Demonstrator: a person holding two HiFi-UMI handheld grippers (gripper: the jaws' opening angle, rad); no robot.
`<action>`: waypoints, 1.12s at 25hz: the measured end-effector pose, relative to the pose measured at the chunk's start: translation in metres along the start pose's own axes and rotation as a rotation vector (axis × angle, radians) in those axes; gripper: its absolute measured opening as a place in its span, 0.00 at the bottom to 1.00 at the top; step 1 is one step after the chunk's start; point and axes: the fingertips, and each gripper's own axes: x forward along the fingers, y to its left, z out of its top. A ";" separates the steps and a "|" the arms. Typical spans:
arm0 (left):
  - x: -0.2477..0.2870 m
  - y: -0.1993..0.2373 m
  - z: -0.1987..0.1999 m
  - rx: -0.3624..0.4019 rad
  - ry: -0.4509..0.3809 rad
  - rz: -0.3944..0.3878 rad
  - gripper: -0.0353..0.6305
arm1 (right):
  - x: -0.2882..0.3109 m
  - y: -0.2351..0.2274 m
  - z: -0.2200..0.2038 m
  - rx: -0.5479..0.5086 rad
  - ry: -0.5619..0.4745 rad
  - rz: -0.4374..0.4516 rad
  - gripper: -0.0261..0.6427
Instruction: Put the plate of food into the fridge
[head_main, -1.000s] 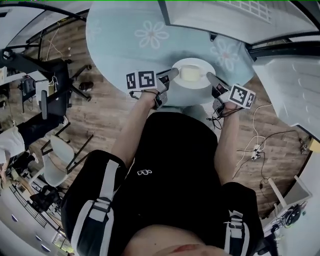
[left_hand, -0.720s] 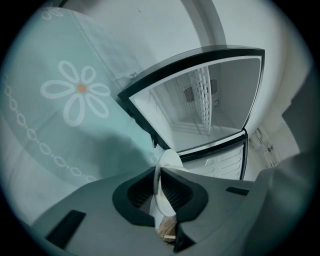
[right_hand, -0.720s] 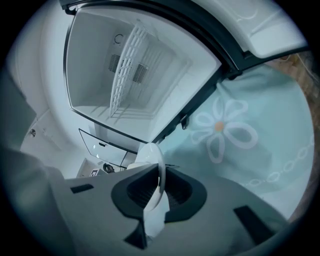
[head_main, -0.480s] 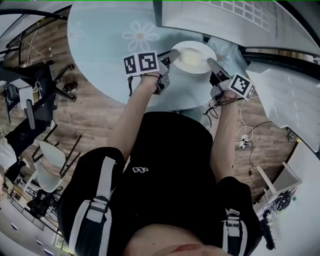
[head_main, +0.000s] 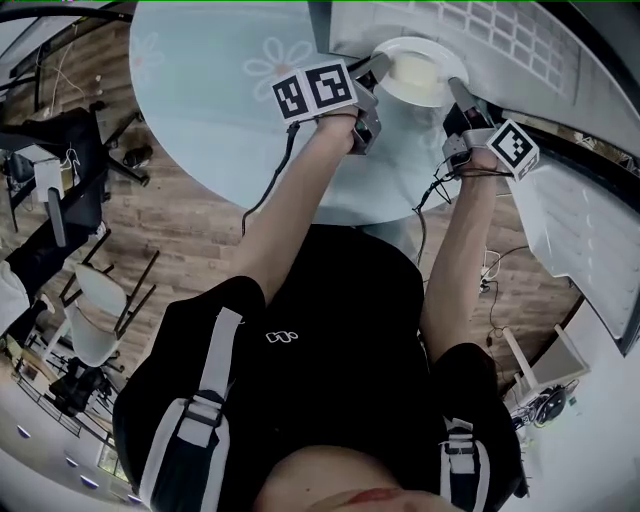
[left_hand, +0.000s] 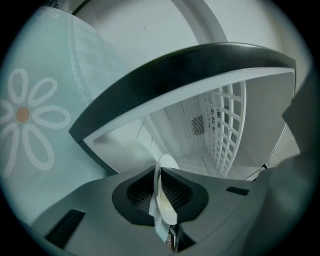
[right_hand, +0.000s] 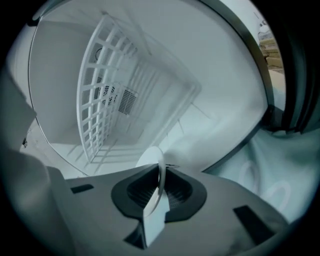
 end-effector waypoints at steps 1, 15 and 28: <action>0.005 -0.001 0.004 -0.011 -0.021 -0.003 0.11 | 0.003 -0.001 0.006 0.012 -0.014 0.002 0.08; 0.038 0.017 0.042 -0.072 -0.184 0.039 0.11 | 0.045 -0.016 0.036 0.030 -0.148 -0.044 0.09; 0.023 0.013 0.036 -0.008 -0.167 0.123 0.48 | 0.053 -0.009 0.030 -0.352 -0.140 -0.274 0.29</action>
